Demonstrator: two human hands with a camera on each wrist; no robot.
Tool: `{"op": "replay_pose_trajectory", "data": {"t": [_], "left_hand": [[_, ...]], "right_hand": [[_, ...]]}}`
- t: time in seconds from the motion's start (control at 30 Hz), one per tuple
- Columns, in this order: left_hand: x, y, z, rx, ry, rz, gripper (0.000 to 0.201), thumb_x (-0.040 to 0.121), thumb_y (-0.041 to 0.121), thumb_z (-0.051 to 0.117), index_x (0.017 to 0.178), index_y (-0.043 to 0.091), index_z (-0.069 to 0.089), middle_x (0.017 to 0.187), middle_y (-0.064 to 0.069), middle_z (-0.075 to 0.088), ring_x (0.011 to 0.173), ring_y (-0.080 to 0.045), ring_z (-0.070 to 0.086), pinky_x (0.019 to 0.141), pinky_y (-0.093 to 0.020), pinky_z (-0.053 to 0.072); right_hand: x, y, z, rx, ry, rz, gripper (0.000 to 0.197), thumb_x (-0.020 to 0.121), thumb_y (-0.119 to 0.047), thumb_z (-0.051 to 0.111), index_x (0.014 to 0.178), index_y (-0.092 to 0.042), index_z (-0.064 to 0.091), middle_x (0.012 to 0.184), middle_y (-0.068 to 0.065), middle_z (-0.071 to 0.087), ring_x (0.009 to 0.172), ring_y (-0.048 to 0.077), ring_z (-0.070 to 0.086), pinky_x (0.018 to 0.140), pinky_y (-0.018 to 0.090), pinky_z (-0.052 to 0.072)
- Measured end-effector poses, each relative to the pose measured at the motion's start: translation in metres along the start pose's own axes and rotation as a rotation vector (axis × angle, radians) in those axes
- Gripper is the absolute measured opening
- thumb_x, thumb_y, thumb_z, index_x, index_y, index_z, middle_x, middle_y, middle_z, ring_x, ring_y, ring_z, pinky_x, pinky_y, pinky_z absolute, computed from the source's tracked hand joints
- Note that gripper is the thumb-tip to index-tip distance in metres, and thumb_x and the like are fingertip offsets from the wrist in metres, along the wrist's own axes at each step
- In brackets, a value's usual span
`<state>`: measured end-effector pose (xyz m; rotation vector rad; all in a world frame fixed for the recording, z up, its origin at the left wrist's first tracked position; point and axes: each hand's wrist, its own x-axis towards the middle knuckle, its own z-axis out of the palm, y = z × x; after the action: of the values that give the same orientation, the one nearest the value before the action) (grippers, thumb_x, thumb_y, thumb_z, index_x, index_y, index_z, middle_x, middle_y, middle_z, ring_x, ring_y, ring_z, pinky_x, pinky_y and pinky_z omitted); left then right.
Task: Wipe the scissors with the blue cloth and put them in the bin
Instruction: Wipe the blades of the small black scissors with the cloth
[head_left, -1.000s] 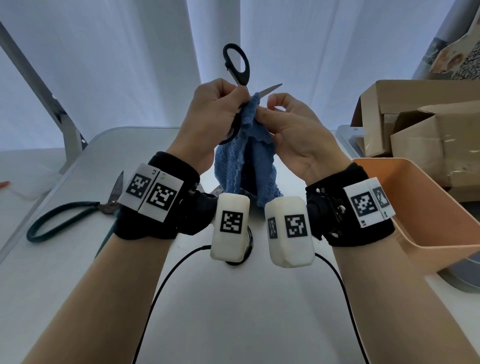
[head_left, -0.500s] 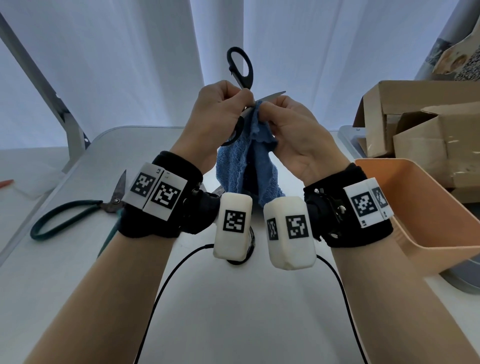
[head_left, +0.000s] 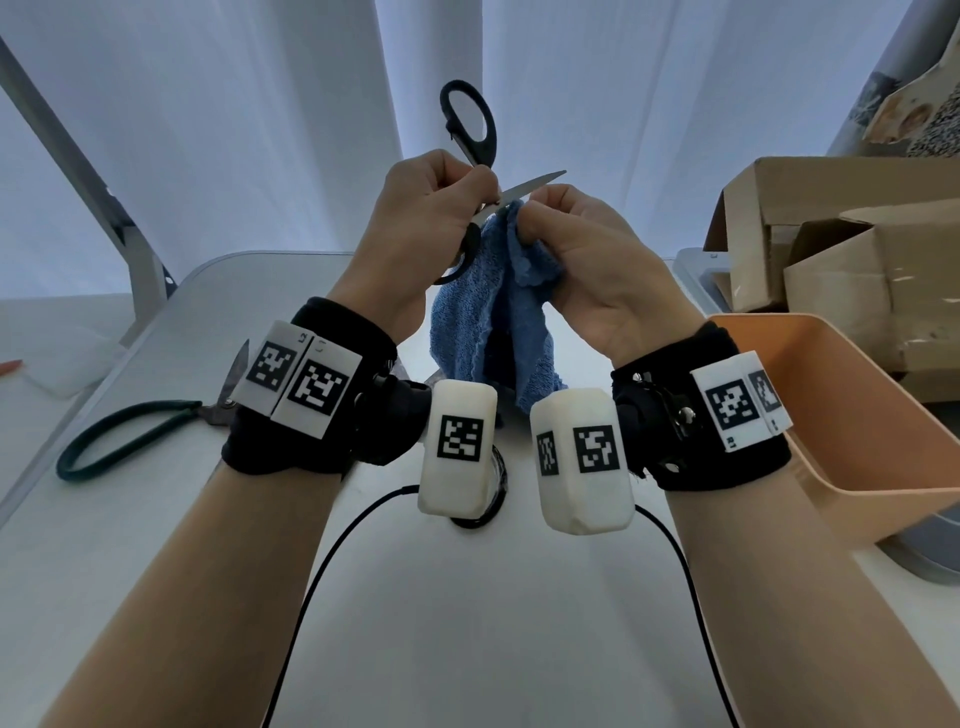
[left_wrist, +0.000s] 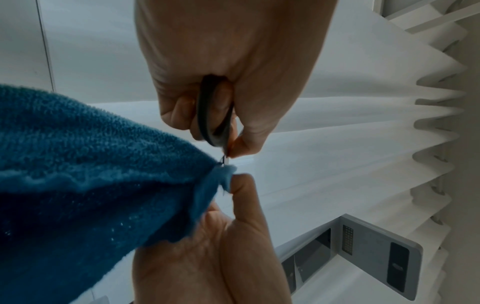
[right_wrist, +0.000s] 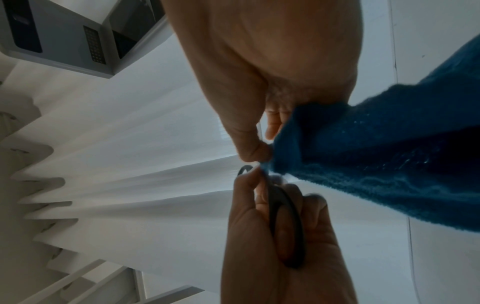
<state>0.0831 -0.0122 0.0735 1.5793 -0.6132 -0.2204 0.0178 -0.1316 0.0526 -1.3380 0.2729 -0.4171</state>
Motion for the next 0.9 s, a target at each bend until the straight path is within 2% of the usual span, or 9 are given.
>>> {"op": "replay_pose_trajectory", "data": {"t": [0.07, 0.1, 0.2, 0.27, 0.37, 0.5, 0.67, 0.77, 0.9], "left_hand": [[0.000, 0.000, 0.000, -0.007, 0.005, -0.005, 0.026, 0.092, 0.010, 0.060, 0.069, 0.017, 0.048, 0.056, 0.006, 0.038, 0.044, -0.006, 0.032, 0.045, -0.017, 0.030], [0.000, 0.001, 0.000, -0.011, 0.004, -0.008, 0.027, 0.092, 0.010, 0.060, 0.069, 0.017, 0.048, 0.056, 0.006, 0.038, 0.043, -0.006, 0.032, 0.044, -0.017, 0.030], [0.000, 0.001, -0.001, -0.004, 0.003, -0.001, 0.027, 0.092, 0.009, 0.059, 0.069, 0.016, 0.048, 0.058, 0.005, 0.038, 0.042, -0.005, 0.031, 0.043, -0.016, 0.029], [0.000, 0.001, -0.001, -0.002, 0.013, 0.006, 0.026, 0.093, 0.009, 0.059, 0.069, 0.016, 0.049, 0.056, 0.006, 0.037, 0.042, -0.005, 0.030, 0.043, -0.016, 0.028], [0.000, 0.002, -0.005, -0.016, 0.024, 0.008, 0.027, 0.094, 0.011, 0.058, 0.070, 0.016, 0.048, 0.055, 0.007, 0.035, 0.040, -0.005, 0.028, 0.042, -0.016, 0.027], [0.000, 0.002, -0.007, -0.014, 0.013, 0.008, 0.022, 0.093, 0.009, 0.058, 0.072, 0.014, 0.050, 0.052, 0.009, 0.037, 0.040, -0.005, 0.029, 0.042, -0.016, 0.026], [0.001, 0.003, -0.008, -0.022, 0.046, 0.007, 0.022, 0.093, 0.010, 0.058, 0.072, 0.013, 0.051, 0.054, 0.008, 0.035, 0.040, -0.005, 0.028, 0.042, -0.016, 0.026], [0.002, 0.002, -0.011, -0.020, 0.055, 0.004, 0.022, 0.094, 0.010, 0.058, 0.073, 0.013, 0.052, 0.055, 0.007, 0.035, 0.039, -0.004, 0.028, 0.042, -0.015, 0.027], [0.002, 0.001, -0.010, -0.008, 0.055, 0.003, 0.024, 0.094, 0.010, 0.057, 0.071, 0.014, 0.052, 0.052, 0.008, 0.035, 0.039, -0.004, 0.028, 0.041, -0.015, 0.026]], "right_hand": [[0.000, 0.000, 0.000, 0.026, -0.006, 0.007, 0.013, 0.090, -0.003, 0.060, 0.094, -0.010, 0.051, 0.079, 0.007, 0.060, 0.069, 0.018, 0.058, 0.065, 0.032, 0.051], [-0.001, -0.001, 0.000, 0.033, -0.010, 0.008, 0.013, 0.091, -0.003, 0.060, 0.094, -0.010, 0.051, 0.080, 0.008, 0.061, 0.069, 0.018, 0.059, 0.065, 0.032, 0.051], [-0.001, -0.002, 0.000, 0.013, -0.017, -0.005, 0.021, 0.091, 0.002, 0.055, 0.080, -0.014, 0.050, 0.073, 0.004, 0.055, 0.063, 0.014, 0.054, 0.057, 0.026, 0.049], [0.000, -0.001, -0.001, 0.025, -0.027, -0.008, 0.020, 0.091, 0.003, 0.055, 0.082, -0.014, 0.050, 0.071, 0.002, 0.057, 0.062, 0.014, 0.055, 0.056, 0.026, 0.048], [0.000, 0.000, -0.001, 0.072, -0.044, 0.002, 0.016, 0.091, -0.002, 0.061, 0.088, -0.014, 0.051, 0.072, 0.002, 0.064, 0.066, 0.016, 0.060, 0.064, 0.030, 0.051], [-0.002, -0.002, 0.001, 0.041, -0.047, -0.003, 0.023, 0.091, 0.005, 0.053, 0.081, -0.016, 0.050, 0.072, 0.001, 0.058, 0.061, 0.013, 0.055, 0.056, 0.026, 0.048], [-0.002, 0.000, 0.000, 0.071, -0.050, 0.014, 0.018, 0.092, 0.000, 0.057, 0.084, -0.015, 0.050, 0.065, 0.000, 0.062, 0.058, 0.013, 0.058, 0.055, 0.028, 0.049], [-0.003, -0.001, 0.002, 0.061, -0.056, 0.018, 0.022, 0.091, 0.004, 0.054, 0.082, -0.015, 0.050, 0.063, -0.002, 0.060, 0.055, 0.012, 0.057, 0.052, 0.025, 0.048], [-0.003, 0.000, 0.002, 0.027, -0.048, 0.019, 0.024, 0.089, 0.006, 0.051, 0.079, -0.016, 0.050, 0.066, -0.001, 0.057, 0.056, 0.013, 0.054, 0.053, 0.026, 0.047]]}}
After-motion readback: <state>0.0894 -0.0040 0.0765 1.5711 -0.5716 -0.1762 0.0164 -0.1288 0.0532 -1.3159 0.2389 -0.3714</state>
